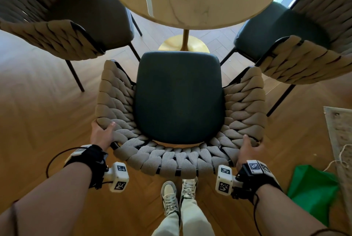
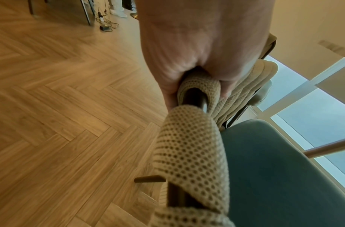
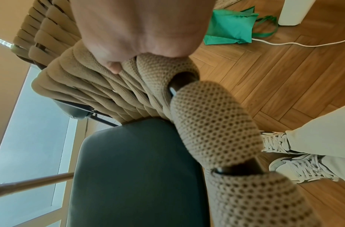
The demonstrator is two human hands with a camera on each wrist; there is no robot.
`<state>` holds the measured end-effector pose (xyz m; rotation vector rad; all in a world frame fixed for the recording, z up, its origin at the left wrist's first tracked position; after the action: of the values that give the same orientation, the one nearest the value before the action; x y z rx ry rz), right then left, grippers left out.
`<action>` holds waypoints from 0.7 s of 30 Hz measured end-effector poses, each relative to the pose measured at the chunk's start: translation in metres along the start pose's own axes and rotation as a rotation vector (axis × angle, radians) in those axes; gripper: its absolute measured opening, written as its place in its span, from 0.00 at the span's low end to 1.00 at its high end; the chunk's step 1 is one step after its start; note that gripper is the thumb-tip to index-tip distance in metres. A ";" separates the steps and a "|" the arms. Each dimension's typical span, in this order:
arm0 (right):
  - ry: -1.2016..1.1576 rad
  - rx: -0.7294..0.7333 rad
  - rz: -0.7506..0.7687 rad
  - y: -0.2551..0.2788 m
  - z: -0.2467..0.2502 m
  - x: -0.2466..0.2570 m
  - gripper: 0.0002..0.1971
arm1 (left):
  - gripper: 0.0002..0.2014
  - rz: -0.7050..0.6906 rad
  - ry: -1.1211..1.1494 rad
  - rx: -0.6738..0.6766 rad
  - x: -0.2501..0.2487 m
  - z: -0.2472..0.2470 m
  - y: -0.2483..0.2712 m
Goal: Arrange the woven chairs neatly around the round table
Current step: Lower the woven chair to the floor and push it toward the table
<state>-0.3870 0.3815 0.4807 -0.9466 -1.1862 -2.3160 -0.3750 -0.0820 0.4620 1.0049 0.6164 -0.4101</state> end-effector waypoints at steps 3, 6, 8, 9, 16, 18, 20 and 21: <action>-0.040 -0.013 0.017 -0.001 -0.006 0.006 0.35 | 0.27 0.005 0.013 -0.003 -0.005 -0.001 -0.007; -0.076 -0.019 0.025 -0.003 -0.011 0.011 0.34 | 0.26 -0.008 0.016 0.009 -0.013 -0.003 -0.017; -0.085 -0.026 0.039 -0.007 -0.014 0.017 0.35 | 0.27 -0.015 0.007 0.021 -0.021 -0.006 -0.026; -0.083 -0.028 0.041 -0.010 -0.015 0.020 0.35 | 0.27 -0.019 0.004 0.030 -0.026 -0.008 -0.028; -0.066 -0.042 0.035 -0.022 -0.017 0.034 0.33 | 0.27 -0.025 -0.021 0.026 -0.043 -0.020 -0.036; -0.081 -0.049 0.038 -0.023 -0.017 0.038 0.32 | 0.28 -0.024 -0.028 0.030 -0.045 -0.022 -0.038; -0.076 -0.053 0.051 -0.027 -0.017 0.042 0.31 | 0.29 -0.021 -0.034 0.036 -0.049 -0.025 -0.039; -0.074 -0.055 0.056 -0.029 -0.017 0.045 0.30 | 0.29 -0.020 -0.032 0.042 -0.051 -0.027 -0.039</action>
<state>-0.4419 0.3835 0.4893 -1.0797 -1.1151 -2.2977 -0.4442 -0.0749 0.4590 1.0308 0.5915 -0.4571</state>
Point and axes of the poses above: each hand's wrist, its own y-axis away from the middle knuckle, its own z-axis out of the back of the hand, x = y × z, the point moved 3 cm from there along -y, towards the middle knuckle, and after that the axes turned 11 degrees about x, right-handed, at the moved point
